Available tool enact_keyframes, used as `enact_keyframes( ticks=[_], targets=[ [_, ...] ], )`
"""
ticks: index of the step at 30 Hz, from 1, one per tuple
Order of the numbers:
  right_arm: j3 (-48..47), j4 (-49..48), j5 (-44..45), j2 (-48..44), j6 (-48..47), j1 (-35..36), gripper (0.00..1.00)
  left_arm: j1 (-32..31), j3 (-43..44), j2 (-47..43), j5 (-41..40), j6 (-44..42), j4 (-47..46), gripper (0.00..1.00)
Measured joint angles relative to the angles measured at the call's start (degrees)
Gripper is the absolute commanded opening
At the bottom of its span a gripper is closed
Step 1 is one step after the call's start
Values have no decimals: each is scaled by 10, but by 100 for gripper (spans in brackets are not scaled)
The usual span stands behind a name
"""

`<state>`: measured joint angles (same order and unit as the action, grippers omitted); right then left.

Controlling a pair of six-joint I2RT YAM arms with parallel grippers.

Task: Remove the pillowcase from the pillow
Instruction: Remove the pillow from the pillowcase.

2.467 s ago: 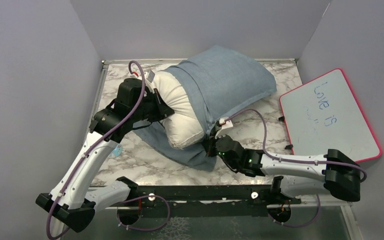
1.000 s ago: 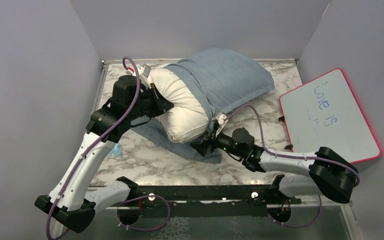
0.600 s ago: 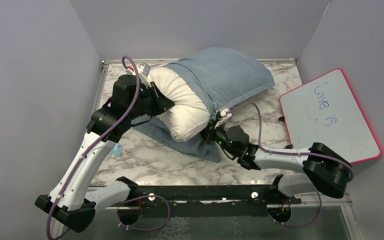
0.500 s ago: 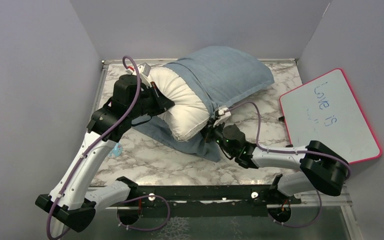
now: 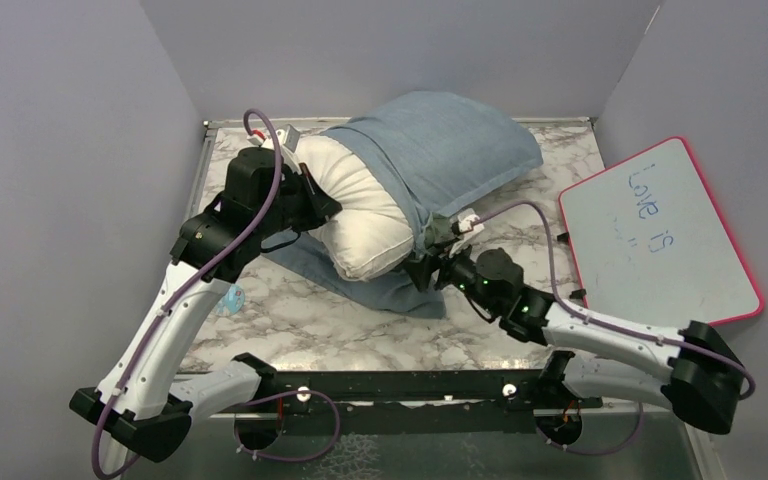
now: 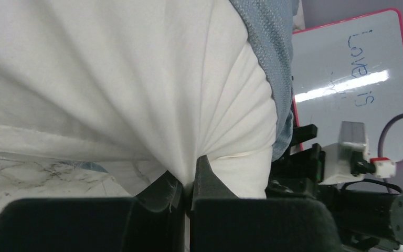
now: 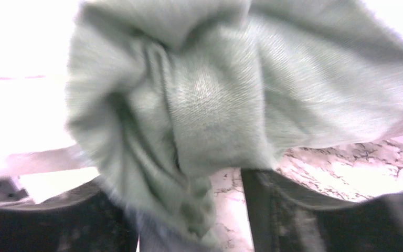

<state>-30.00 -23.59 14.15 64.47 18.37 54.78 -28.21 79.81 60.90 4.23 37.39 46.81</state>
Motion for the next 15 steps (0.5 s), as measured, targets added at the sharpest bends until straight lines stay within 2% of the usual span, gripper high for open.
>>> enact_keyframes(
  ticks=[4,8,12,15],
  targets=[
    [5,37,-37,-100,-31,-2,76,0,-12,-8,-4,-1,-3,0],
    [-5,80,-73,-161,-78,-2,75,0,-26,-11,-6,-1,-4,0],
    [-45,128,-148,-170,-157,-2,75,0,-30,-11,-6,-1,-5,0],
    [-105,159,-203,-135,-233,8,77,0,-32,-11,-6,-1,-10,0]
  ],
)
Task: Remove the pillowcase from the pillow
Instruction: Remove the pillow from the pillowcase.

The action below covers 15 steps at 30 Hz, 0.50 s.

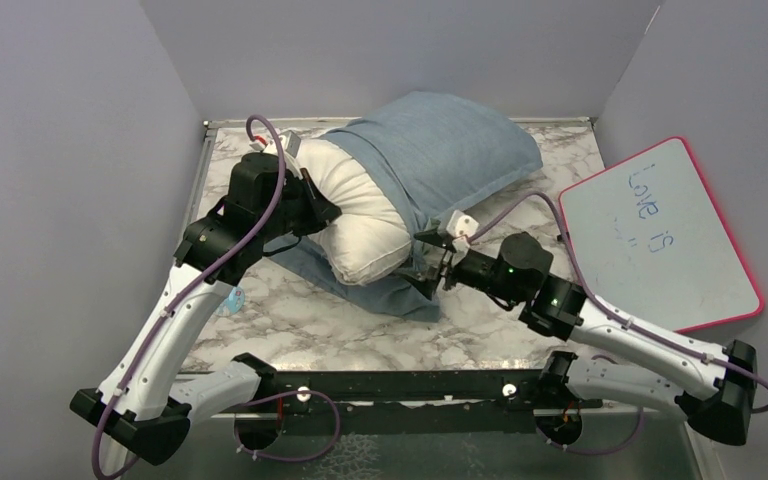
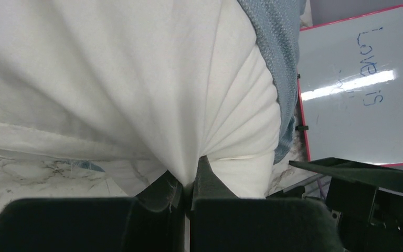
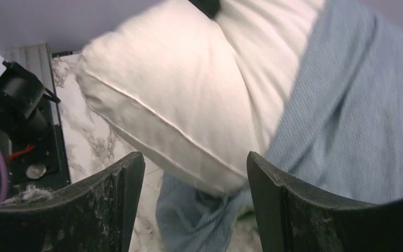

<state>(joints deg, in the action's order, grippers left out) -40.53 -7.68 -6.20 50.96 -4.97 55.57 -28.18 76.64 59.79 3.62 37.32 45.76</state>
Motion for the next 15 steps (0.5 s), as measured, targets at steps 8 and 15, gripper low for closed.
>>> enact_keyframes(
  ticks=[8,15],
  targets=[
    [-101,6,0,116,-218,111,100,0,-3,2,0,2,-10,0],
    [-146,-39,89,223,-320,151,89,2,-3,3,0,6,-16,0]
  ],
)
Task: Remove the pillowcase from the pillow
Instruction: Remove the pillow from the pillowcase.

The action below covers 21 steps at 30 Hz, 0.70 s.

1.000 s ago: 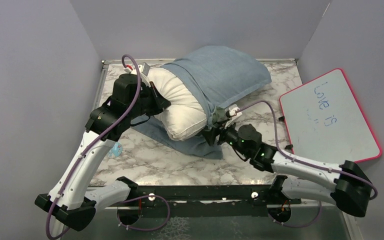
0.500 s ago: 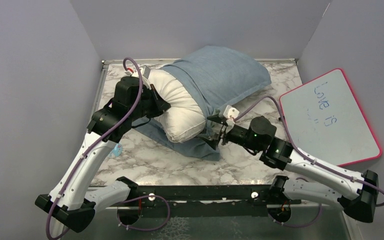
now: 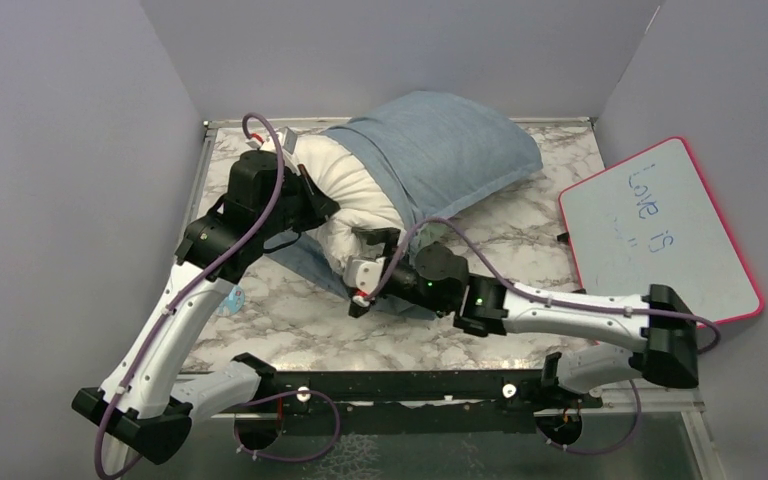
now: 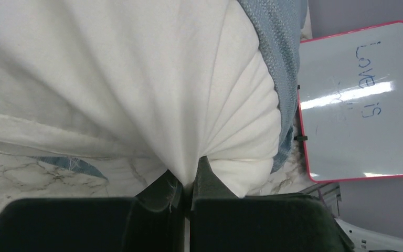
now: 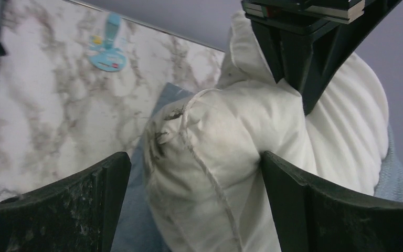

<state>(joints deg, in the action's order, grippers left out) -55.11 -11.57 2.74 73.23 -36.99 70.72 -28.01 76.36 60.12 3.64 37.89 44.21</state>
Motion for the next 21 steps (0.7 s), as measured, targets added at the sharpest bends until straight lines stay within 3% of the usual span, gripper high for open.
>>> enact_keyframes(
  ticks=[3,4,6,7,8,10,14,18,21],
  targets=[
    [-1,-96,96,70,-53,5,54,4,-3,0,-1,2,-7,0],
    [-4,-134,133,97,-70,7,43,6,-5,0,-3,2,-10,5],
    [-34,-175,205,150,-90,13,20,9,-11,0,-16,2,-21,50],
    [-61,-173,236,173,-89,16,12,10,-13,0,-25,-2,-26,69],
    [-89,-163,257,189,-79,17,5,11,-13,-1,-33,0,-30,80],
    [-144,-116,281,202,-30,13,1,9,-13,-17,-59,1,-38,91],
    [-240,-15,286,201,97,-17,1,2,-25,-99,-160,21,-26,93],
    [-292,70,267,192,201,-39,1,2,-91,-220,-252,60,9,93],
    [-334,143,254,193,260,-46,1,2,-140,-256,-275,90,21,93]
  ],
)
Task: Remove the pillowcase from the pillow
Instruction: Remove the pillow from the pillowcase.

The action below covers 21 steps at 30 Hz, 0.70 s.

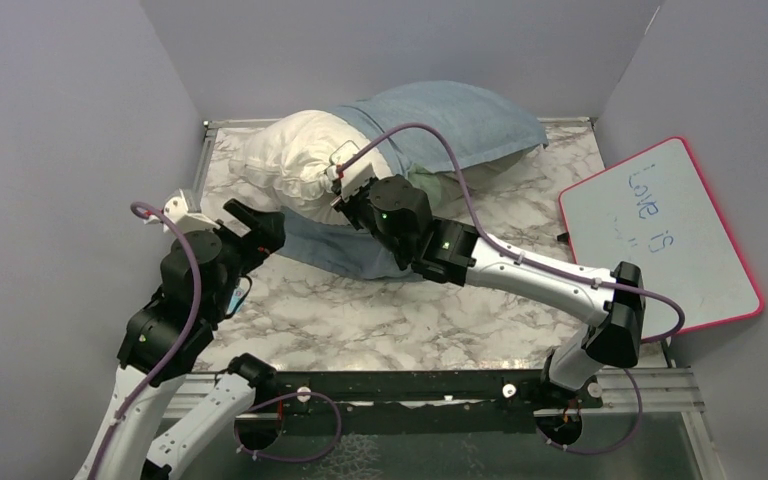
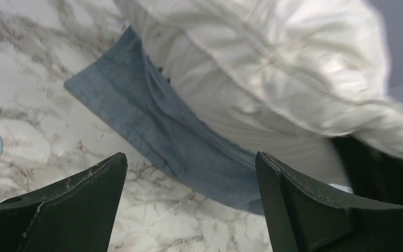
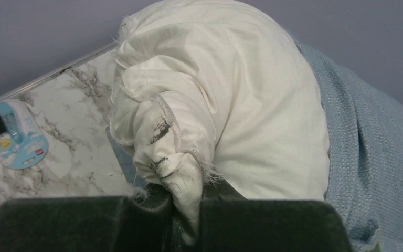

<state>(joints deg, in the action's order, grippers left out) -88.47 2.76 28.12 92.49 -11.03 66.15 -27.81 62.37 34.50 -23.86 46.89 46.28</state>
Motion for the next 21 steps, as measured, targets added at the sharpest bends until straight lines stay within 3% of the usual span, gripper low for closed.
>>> enact_keyframes(
  ticks=[10,17,21],
  targets=[
    [-84,128,-42,10,87,-4,1,0,-256,-4,81,100,-104,93],
    [-105,175,-69,10,110,-4,1,2,-296,29,109,146,-247,96],
    [-116,188,-73,10,119,-4,1,37,-304,33,136,162,-303,92]
  ],
)
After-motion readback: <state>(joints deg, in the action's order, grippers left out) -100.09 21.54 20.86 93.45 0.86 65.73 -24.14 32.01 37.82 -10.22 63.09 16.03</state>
